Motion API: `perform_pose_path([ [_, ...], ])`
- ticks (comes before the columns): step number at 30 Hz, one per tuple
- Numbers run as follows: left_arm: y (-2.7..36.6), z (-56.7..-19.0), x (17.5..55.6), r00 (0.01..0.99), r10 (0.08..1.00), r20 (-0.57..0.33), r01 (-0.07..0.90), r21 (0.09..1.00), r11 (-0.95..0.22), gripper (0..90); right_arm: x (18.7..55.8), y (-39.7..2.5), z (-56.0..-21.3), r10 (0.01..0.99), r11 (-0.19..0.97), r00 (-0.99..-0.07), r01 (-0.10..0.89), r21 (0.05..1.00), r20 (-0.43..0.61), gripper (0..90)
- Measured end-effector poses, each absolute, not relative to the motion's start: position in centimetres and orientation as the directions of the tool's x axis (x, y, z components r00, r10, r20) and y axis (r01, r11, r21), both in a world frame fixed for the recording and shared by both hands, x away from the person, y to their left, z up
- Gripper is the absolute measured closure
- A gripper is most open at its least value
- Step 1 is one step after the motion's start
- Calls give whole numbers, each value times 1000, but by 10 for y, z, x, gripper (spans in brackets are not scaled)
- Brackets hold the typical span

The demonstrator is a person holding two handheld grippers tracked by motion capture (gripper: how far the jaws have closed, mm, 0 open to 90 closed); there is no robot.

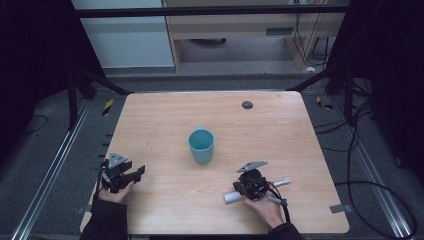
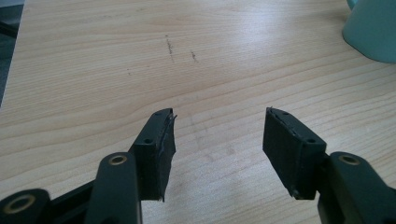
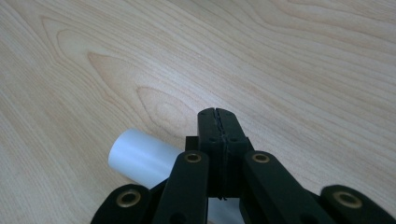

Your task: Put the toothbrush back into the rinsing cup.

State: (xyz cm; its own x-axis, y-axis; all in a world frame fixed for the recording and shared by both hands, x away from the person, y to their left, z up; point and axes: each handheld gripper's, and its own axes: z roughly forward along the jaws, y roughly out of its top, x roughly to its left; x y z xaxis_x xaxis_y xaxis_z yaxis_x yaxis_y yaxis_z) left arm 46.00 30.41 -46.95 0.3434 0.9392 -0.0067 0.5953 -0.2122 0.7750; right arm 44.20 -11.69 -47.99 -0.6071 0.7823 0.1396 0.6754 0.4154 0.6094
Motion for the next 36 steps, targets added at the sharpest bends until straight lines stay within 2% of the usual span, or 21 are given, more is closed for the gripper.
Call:
perform_pose_path([
  [24,304,-469,460,345,938,-8,594,776,-212,430,426,-125,-478,754,447,-639,668,595,151,900],
  [28,304,-469,460,345,939,-9,594,776,-211,430,425,-129,-472,757,430,-637,653,623,146,900],
  [32,304,-469,460,345,938,-8,595,775,-212,430,428,-137,-464,779,399,-614,644,653,128,900],
  [36,304,-469,460,348,938,-5,596,773,-217,430,434,-157,-458,835,353,-543,655,668,92,900],
])
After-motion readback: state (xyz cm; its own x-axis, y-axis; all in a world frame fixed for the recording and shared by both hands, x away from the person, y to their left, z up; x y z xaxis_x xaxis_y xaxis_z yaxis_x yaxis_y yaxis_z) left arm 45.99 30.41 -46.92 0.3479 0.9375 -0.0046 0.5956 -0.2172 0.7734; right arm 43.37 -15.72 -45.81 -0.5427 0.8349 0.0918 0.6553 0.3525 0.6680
